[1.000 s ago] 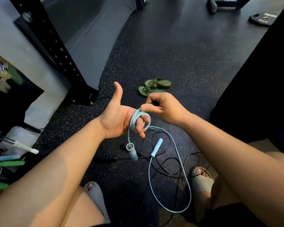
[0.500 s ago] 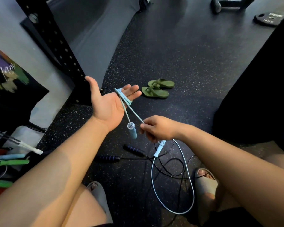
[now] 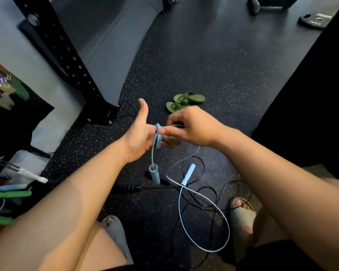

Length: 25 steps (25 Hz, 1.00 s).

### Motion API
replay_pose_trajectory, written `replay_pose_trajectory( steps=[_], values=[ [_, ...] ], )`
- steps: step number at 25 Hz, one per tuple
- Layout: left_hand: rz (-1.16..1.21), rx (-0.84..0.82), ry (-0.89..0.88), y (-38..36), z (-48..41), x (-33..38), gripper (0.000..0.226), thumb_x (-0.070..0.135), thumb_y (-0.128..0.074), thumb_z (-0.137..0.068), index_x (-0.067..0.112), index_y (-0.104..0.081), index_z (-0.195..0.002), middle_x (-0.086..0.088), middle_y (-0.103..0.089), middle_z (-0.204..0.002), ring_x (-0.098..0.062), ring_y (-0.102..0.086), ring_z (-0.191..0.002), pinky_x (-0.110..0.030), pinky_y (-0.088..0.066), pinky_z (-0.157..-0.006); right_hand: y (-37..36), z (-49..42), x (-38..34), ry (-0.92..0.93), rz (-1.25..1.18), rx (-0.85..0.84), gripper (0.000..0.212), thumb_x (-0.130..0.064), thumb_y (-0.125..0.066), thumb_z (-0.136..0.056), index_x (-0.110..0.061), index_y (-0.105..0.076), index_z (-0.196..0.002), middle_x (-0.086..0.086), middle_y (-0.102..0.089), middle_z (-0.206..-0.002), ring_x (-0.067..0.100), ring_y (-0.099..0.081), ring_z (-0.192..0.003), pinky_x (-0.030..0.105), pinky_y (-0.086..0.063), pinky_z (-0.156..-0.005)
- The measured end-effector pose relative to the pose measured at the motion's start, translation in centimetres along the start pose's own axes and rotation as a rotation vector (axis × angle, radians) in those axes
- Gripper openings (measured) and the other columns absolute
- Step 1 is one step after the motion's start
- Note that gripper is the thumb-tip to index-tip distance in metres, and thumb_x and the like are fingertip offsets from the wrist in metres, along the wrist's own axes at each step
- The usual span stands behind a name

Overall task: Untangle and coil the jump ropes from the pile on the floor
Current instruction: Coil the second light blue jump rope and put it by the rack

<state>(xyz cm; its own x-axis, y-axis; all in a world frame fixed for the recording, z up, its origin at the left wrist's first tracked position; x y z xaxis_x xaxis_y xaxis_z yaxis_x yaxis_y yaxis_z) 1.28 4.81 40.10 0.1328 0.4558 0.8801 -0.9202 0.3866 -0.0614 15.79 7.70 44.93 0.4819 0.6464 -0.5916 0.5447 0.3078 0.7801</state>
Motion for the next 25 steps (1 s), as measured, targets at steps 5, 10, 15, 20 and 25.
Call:
replay_pose_trajectory(
  steps=[5,10,15,20,25],
  values=[
    [0.054,-0.190,0.021,-1.1,0.9,0.3,0.137,0.094,0.012,-0.068,-0.008,-0.073,-0.102,-0.024,-0.068,-0.089,-0.040,-0.069,-0.089,-0.041,-0.048,-0.102,-0.3,0.2,2.3,-0.067,-0.188,0.062,0.032,-0.040,-0.072,-0.088,-0.011,-0.066,-0.074,-0.008,-0.054,-0.060,0.004,-0.045,-0.055,0.024,-0.036,-0.053],
    [0.219,-0.224,-0.041,-1.0,1.5,1.5,0.129,0.096,0.014,-0.064,-0.004,-0.065,-0.086,-0.014,-0.064,-0.060,-0.034,-0.067,-0.067,-0.034,-0.052,-0.080,-2.9,0.8,4.9,-0.242,-0.406,0.129,0.048,-0.037,-0.058,-0.098,0.005,-0.054,-0.075,0.001,-0.041,-0.062,0.009,-0.037,-0.057,0.031,-0.035,-0.052],
    [0.517,-0.127,-0.210,0.4,1.5,2.4,0.125,0.100,-0.004,-0.065,-0.004,-0.067,-0.094,-0.013,-0.068,-0.069,-0.030,-0.068,-0.075,-0.034,-0.055,-0.088,-6.6,1.1,5.3,-0.404,-0.650,0.034,0.046,-0.043,-0.041,-0.106,-0.015,-0.061,-0.074,0.001,-0.050,-0.062,0.022,-0.045,-0.059,0.041,-0.041,-0.057],
    [0.678,0.050,-0.396,2.0,1.3,2.8,0.123,0.098,-0.009,-0.070,-0.006,-0.056,-0.117,-0.018,-0.071,-0.097,-0.035,-0.069,-0.103,-0.043,-0.043,-0.113,-8.2,1.9,4.8,-0.466,-0.544,-0.238,0.043,-0.040,-0.039,-0.106,-0.007,-0.061,-0.090,0.001,-0.059,-0.058,0.017,-0.052,-0.053,0.024,-0.041,-0.054],
    [0.441,0.225,-0.388,2.9,0.6,2.0,0.126,0.089,0.001,-0.076,-0.013,-0.043,-0.136,-0.024,-0.070,-0.114,-0.037,-0.065,-0.120,-0.047,-0.035,-0.116,-7.0,1.5,2.3,-0.338,-0.117,-0.424,0.036,-0.039,-0.042,-0.105,-0.010,-0.063,-0.101,-0.001,-0.064,-0.071,0.015,-0.059,-0.064,0.032,-0.048,-0.065]
  ],
)
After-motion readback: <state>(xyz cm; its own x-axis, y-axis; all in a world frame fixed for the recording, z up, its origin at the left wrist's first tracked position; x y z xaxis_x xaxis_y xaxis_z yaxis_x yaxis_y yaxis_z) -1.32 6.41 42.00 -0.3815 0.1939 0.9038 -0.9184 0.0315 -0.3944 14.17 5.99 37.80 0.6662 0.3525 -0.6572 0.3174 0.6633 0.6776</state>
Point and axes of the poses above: each hand's wrist, its own z-axis away from the middle knuckle, its own y-axis out of the back of the hand, x = y × z, the point moved 4 cm from there along -z, towards the middle knuckle
